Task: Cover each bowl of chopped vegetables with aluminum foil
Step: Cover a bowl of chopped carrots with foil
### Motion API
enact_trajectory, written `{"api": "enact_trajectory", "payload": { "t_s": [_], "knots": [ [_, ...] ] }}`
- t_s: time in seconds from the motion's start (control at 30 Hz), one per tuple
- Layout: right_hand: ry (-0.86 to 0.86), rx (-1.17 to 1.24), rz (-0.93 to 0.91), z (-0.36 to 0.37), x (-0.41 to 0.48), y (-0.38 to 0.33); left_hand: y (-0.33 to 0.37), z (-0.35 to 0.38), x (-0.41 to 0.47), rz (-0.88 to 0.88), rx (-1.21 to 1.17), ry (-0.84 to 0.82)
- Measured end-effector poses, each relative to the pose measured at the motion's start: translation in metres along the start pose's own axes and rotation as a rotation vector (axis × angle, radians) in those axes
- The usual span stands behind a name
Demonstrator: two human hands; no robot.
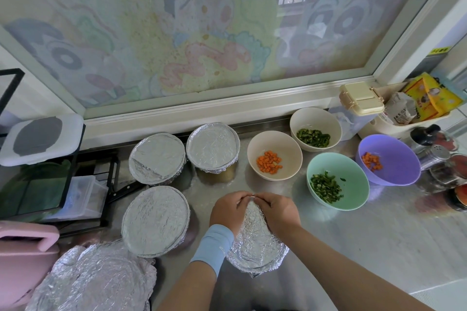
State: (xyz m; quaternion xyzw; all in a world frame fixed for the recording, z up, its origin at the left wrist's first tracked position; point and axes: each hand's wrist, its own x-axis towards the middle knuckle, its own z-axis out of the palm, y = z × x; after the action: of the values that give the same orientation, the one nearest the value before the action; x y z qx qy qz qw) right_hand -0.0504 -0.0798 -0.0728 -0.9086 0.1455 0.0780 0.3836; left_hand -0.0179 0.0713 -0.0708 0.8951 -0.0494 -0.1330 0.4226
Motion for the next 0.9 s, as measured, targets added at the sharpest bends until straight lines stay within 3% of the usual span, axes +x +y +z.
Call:
{"api": "enact_trajectory", "payload": {
  "t_s": [0.23,0.43,0.73,0.9],
  "knots": [
    [-0.024,-0.024,-0.028,-0.0007,0.0026,-0.0003,0.001,0.0019,0.0032,-0.039,0.062,-0.002],
    [-0.002,-0.048,-0.019,-0.0018,0.0062,0.0007,-0.008,0.004,-0.0045,-0.153,0.01,0.144],
    [0.036,-0.005,-0.019,-0.0005,0.0036,0.0006,-0.0062,-0.0022,-0.0031,-0.142,-0.088,0.081],
    [-0.028,-0.035,-0.011,-0.0023,0.008,-0.0005,-0.0063,-0.0012,-0.0007,-0.149,-0.04,0.089]
  ]
}}
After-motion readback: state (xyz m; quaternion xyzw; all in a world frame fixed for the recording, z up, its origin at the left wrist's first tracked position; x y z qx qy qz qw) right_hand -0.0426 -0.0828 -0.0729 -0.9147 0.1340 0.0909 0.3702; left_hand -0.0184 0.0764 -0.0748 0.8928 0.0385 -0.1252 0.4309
